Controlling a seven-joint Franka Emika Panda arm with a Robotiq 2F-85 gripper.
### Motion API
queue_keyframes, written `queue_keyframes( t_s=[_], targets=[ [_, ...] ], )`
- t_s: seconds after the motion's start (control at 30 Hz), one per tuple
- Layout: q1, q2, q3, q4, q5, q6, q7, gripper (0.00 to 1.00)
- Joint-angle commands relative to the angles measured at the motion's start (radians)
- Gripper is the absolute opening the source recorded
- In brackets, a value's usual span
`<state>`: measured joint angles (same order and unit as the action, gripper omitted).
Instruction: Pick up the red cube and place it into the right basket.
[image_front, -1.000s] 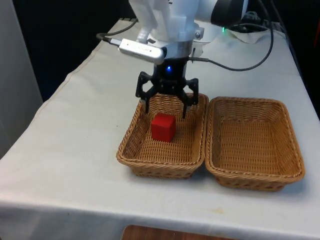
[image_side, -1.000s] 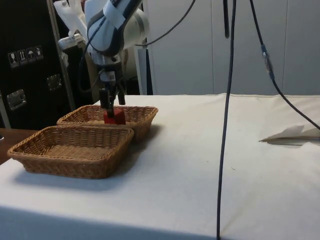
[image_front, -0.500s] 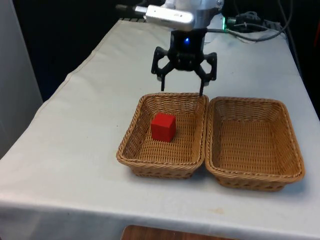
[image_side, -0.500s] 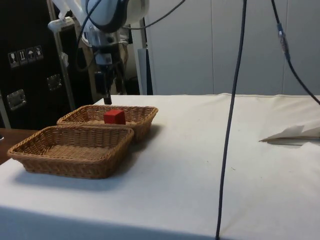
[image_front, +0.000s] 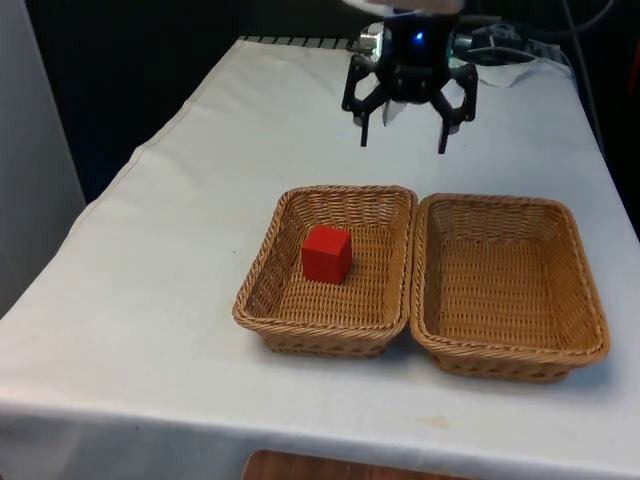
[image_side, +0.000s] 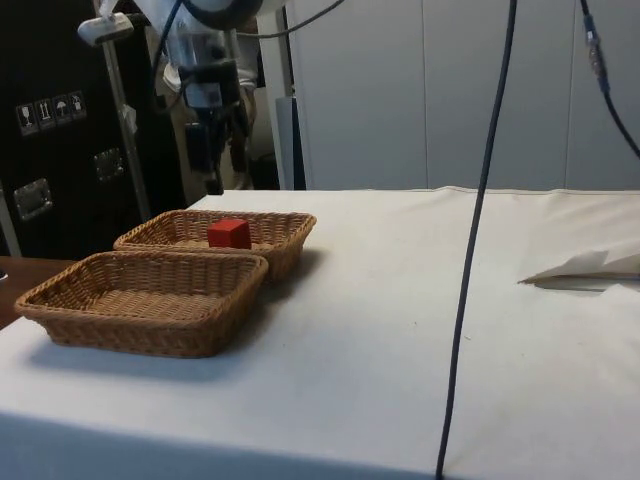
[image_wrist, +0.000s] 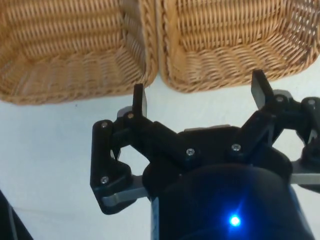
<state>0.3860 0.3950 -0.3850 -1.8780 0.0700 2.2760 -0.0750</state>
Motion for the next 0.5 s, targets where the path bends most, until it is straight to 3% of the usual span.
queue_keyframes(
  t_s=[0.0, 0.17, 0.2, 0.23, 0.3, 0.47],
  targets=[
    [0.010, -0.016, -0.002, -0.013, -0.013, -0.004, 0.016, 1.00],
    [0.007, -0.058, 0.024, -0.040, -0.036, -0.020, 0.046, 1.00],
    [0.000, -0.053, 0.029, -0.035, -0.029, -0.020, 0.037, 1.00],
    [0.007, -0.065, 0.027, -0.045, -0.039, -0.023, 0.050, 1.00],
    [0.008, -0.079, 0.032, -0.055, -0.043, -0.027, 0.058, 1.00],
    [0.000, -0.096, 0.046, -0.069, -0.039, -0.031, 0.059, 1.00]
  ],
)
